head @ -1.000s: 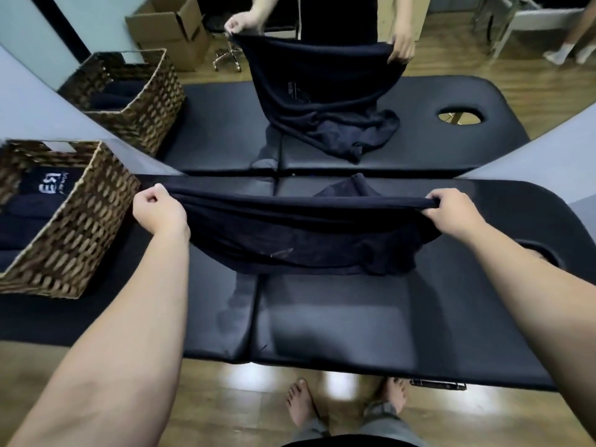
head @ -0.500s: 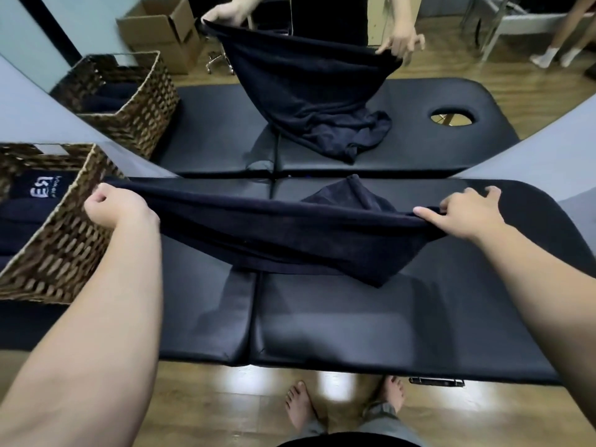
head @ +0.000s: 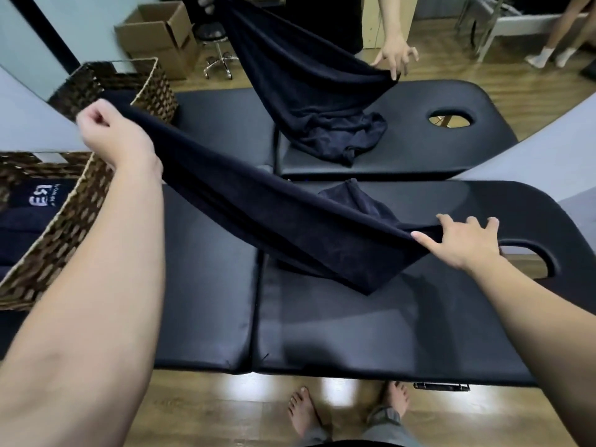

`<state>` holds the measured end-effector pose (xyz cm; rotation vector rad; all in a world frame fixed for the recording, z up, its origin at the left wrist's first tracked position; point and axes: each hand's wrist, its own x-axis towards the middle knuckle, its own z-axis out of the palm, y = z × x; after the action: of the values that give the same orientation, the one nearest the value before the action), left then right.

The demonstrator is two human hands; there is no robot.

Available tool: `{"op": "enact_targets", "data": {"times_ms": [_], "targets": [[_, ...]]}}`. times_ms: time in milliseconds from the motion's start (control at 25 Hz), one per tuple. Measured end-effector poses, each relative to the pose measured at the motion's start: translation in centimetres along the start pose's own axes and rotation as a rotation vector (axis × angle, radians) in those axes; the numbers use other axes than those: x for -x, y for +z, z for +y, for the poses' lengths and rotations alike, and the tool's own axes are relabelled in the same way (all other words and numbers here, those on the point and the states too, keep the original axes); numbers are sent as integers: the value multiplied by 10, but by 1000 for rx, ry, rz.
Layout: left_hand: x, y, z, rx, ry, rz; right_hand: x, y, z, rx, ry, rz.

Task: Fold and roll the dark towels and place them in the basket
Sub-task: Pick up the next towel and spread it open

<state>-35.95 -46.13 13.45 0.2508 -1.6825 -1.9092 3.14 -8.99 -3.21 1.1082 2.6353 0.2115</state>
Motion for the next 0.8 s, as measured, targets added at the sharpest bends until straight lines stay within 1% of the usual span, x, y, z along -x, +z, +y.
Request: {"op": "enact_targets", "data": {"times_ms": [120,280,400,520,640,800], "targets": [[-12,34,35,55,71,-74,0,-4,4,-7,36,46],[-6,65,72,79,165,-174,0,-8,8,-12,104,88],[2,84,100,79,214,-249,7,-1,10,-39,61,118],[12,101,127,16,281,-337,15,3,9,33,6,60],[17,116,148,15,302,-362,17,3,7,45,15,-18],[15,130,173,45,287,-350,15,-8,13,-6,66,21]]}}
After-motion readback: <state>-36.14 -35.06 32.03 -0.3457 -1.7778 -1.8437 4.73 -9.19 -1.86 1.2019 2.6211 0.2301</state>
